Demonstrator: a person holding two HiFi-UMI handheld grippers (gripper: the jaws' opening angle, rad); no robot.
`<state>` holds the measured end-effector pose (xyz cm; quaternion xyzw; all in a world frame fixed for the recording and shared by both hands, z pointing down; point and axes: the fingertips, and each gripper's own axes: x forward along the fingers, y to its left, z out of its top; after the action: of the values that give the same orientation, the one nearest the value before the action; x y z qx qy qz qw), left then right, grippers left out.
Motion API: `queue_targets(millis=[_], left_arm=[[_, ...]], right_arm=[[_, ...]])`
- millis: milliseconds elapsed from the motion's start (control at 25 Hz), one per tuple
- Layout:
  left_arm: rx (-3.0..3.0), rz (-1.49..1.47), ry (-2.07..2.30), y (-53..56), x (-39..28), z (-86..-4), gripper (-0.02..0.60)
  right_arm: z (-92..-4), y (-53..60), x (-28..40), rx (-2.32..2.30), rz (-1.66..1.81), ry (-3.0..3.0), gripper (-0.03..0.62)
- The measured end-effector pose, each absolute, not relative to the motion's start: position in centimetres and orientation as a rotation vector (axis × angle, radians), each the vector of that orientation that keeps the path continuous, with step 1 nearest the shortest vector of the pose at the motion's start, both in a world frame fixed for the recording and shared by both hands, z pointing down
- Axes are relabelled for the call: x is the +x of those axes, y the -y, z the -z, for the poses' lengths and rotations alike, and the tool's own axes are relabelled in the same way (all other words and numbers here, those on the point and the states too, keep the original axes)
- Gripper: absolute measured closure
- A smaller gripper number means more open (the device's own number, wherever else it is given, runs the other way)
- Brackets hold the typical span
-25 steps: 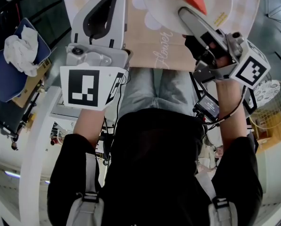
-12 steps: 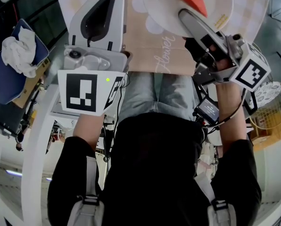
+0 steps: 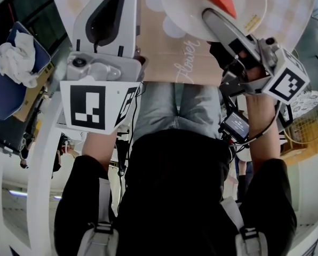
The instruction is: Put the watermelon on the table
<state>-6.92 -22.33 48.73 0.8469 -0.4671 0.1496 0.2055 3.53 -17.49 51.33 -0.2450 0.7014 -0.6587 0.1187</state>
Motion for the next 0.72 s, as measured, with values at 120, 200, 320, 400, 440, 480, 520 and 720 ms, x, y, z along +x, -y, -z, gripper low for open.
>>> queue_targets(millis=[120, 200, 320, 400, 440, 480, 520, 720], left_arm=[[2.358, -0.415, 1.305, 22.4, -6.9, -49.2, 0.571], [2.358, -0.415, 1.304, 22.4, -7.0, -49.6, 0.571], [2.357, -0.418, 1.307, 22.3, -7.5, -50.4, 0.571], [2.353, -0.418, 1.309, 22.2, -7.5, -50.5, 0.571], [2.351, -0.418, 1.309, 22.2, -7.5, -50.5, 0.571], [2.350, -0.418, 1.308, 22.1, -7.5, -50.4, 0.571], [2.351, -0.419, 1.307, 22.1, -7.5, -50.3, 0.571], [2.348, -0.426, 1.302, 21.9, -7.6, -51.0, 0.571]], right_arm=[[-52.0, 17.4, 3.5, -0.719, 1.938, -2.046, 0.565], [-52.6, 17.1, 3.2, -0.721, 1.952, -2.043, 0.565], [-53.4, 16.9, 2.6, -0.713, 1.960, -2.040, 0.565], [-53.4, 17.0, 2.6, -0.712, 1.958, -2.032, 0.565], [-53.3, 17.0, 2.6, -0.712, 1.958, -2.030, 0.565], [-53.3, 17.0, 2.6, -0.714, 1.960, -2.026, 0.565], [-53.4, 17.0, 2.6, -0.716, 1.964, -2.022, 0.565], [-54.3, 16.6, 2.3, -0.722, 1.986, -2.007, 0.565]])
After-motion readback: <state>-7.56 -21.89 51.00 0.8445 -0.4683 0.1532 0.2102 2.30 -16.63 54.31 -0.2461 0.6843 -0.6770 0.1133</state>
